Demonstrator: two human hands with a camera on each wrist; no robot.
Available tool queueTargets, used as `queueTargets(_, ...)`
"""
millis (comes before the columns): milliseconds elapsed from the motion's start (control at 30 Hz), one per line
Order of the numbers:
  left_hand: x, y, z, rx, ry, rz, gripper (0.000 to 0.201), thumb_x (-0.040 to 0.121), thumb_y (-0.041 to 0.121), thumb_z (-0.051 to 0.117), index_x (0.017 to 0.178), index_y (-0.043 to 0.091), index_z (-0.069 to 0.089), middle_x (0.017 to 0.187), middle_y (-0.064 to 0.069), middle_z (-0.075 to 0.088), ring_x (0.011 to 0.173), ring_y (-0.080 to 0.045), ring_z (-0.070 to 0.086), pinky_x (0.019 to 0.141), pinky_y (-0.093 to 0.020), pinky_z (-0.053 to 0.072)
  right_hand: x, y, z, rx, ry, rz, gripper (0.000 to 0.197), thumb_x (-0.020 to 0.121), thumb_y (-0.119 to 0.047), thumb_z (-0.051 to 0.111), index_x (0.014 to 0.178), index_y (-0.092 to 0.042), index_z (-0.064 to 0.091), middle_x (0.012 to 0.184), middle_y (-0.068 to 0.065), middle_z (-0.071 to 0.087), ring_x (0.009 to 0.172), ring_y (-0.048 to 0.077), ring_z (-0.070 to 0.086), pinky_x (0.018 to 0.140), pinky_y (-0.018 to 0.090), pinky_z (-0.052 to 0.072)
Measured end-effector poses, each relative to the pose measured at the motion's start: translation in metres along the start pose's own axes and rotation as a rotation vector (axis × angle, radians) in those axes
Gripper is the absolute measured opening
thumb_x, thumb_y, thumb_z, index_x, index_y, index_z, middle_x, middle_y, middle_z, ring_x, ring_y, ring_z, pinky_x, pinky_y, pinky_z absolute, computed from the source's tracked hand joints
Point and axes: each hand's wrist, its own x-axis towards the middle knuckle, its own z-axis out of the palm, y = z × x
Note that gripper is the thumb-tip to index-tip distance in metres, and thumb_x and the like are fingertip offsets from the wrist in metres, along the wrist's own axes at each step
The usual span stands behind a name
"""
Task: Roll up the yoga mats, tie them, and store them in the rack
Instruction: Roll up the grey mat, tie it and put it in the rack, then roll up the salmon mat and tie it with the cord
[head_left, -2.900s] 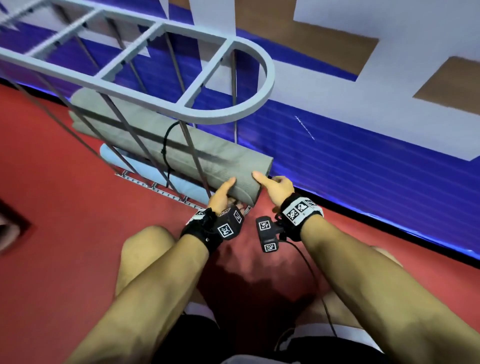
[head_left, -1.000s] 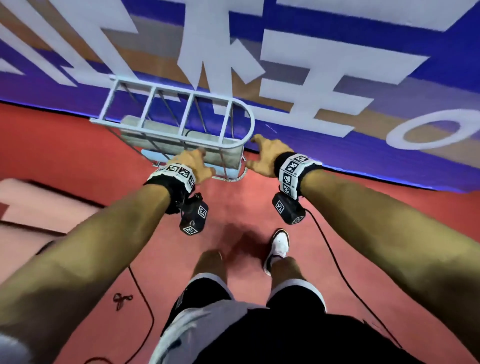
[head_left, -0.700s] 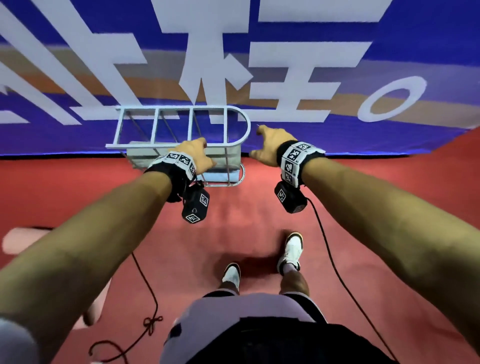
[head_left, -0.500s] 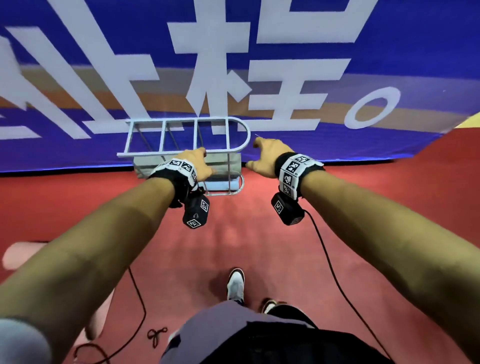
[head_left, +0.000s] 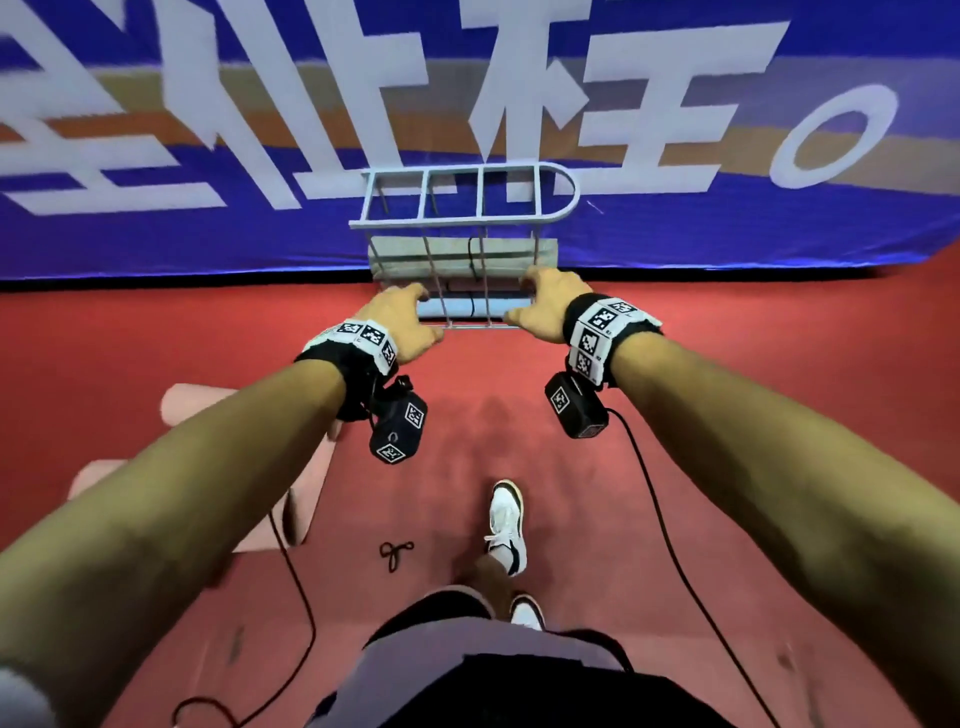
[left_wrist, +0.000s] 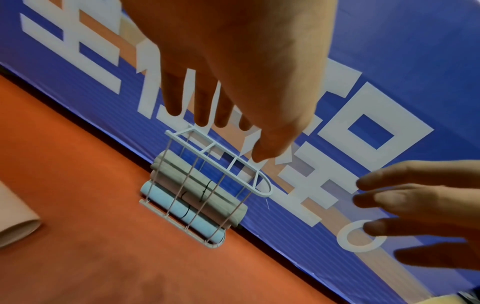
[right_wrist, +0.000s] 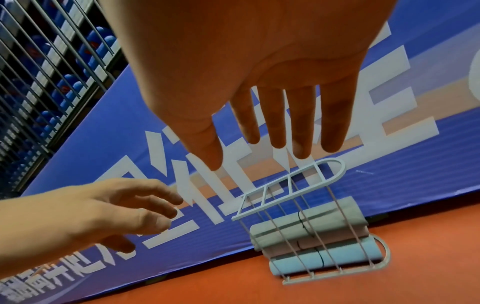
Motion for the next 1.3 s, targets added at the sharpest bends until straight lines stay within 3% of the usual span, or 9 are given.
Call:
queueTargets(167,-0.058,-0.070,-0.001,-0.011,0.005,-0.037,0.059,0.090,0.040,0.067,0.143,0.020,0.050,0.141,-0.013,0.055,0.127,-0.032,0.054,0.104,-0.037,0.044,-0.039,-0.057,0.053,0.017,-0.055,-0.060,0.056,0.087,-0.043,0.069,0.138,-0.022,0.055,0.137,0.009,0.061,0.121,0.030,0.058,0.093,0.030,0.046)
queueTargets(333,-0.089,-0.167,0.006,-0.085,-0.010,-0.133,0.061,0.088,0.040,0.069,0.142,0.019,0.051,0.144,-0.012,0.055,0.129,-0.032,0.054,0.107,-0.039,0.044,-0.061,-0.126,0.110,0.008,-0.089,-0.084,0.057,0.085,-0.044,0.071,0.136,-0.023,0.057,0.138,0.005,0.061,0.122,0.027,0.059,0.102,0.036,0.050)
queueTargets(567,-0.140,-0.347,0.001,-0.098,-0.045,-0.183,0.061,0.089,0.041,0.069,0.143,0.020,0.050,0.144,-0.012,0.055,0.129,-0.032,0.053,0.107,-0.040,0.045,-0.077,-0.245,0.221,0.054,-0.153,0.000,0.055,0.085,-0.043,0.074,0.134,-0.023,0.058,0.133,0.006,0.064,0.121,0.026,0.060,0.102,0.033,0.048)
queueTargets(733,-0.177,-0.467,0.002,-0.110,-0.076,-0.312,0.059,0.088,0.039,0.070,0.141,0.020,0.051,0.138,-0.013,0.059,0.125,-0.033,0.057,0.105,-0.038,0.046,-0.099,-0.323,0.299,0.118,-0.229,0.006,0.051,0.090,-0.042,0.071,0.134,-0.020,0.058,0.134,0.004,0.063,0.122,0.025,0.059,0.102,0.031,0.046)
queueTargets(900,-0.197,-0.535,0.000,-0.146,-0.056,-0.373,0.058,0.086,0.042,0.071,0.138,0.023,0.054,0.136,-0.011,0.062,0.122,-0.033,0.059,0.100,-0.037,0.048,-0.098,-0.373,0.337,0.095,-0.277,0.025,0.052,0.090,-0.042,0.071,0.134,-0.019,0.058,0.132,0.004,0.063,0.120,0.026,0.060,0.100,0.031,0.047)
queueTargets(1033,-0.209,-0.574,0.004,-0.205,-0.086,-0.451,0.061,0.085,0.041,0.072,0.140,0.023,0.052,0.138,-0.012,0.060,0.122,-0.032,0.059,0.103,-0.037,0.048,-0.083,-0.399,0.354,0.066,-0.293,-0.002,0.047,0.089,-0.041,0.071,0.131,-0.020,0.060,0.125,0.002,0.065,0.117,0.025,0.061,0.099,0.033,0.049)
queueTargets(1200,-0.227,-0.638,0.005,-0.245,-0.080,-0.607,0.059,0.084,0.040,0.073,0.138,0.023,0.054,0.135,-0.011,0.062,0.118,-0.030,0.061,0.098,-0.034,0.048,-0.056,-0.445,0.396,0.067,-0.361,-0.089,0.040,0.087,-0.043,0.069,0.122,-0.025,0.063,0.118,0.003,0.069,0.117,0.025,0.058,0.102,0.034,0.047)
queueTargets(1300,-0.230,-0.672,0.013,-0.290,-0.045,-0.694,0.057,0.084,0.041,0.073,0.135,0.023,0.056,0.131,-0.011,0.064,0.116,-0.031,0.061,0.098,-0.035,0.049,-0.046,-0.468,0.434,0.107,-0.448,-0.093,0.030,0.084,-0.045,0.069,0.109,-0.031,0.060,0.117,0.003,0.069,0.107,0.024,0.063,0.096,0.033,0.052)
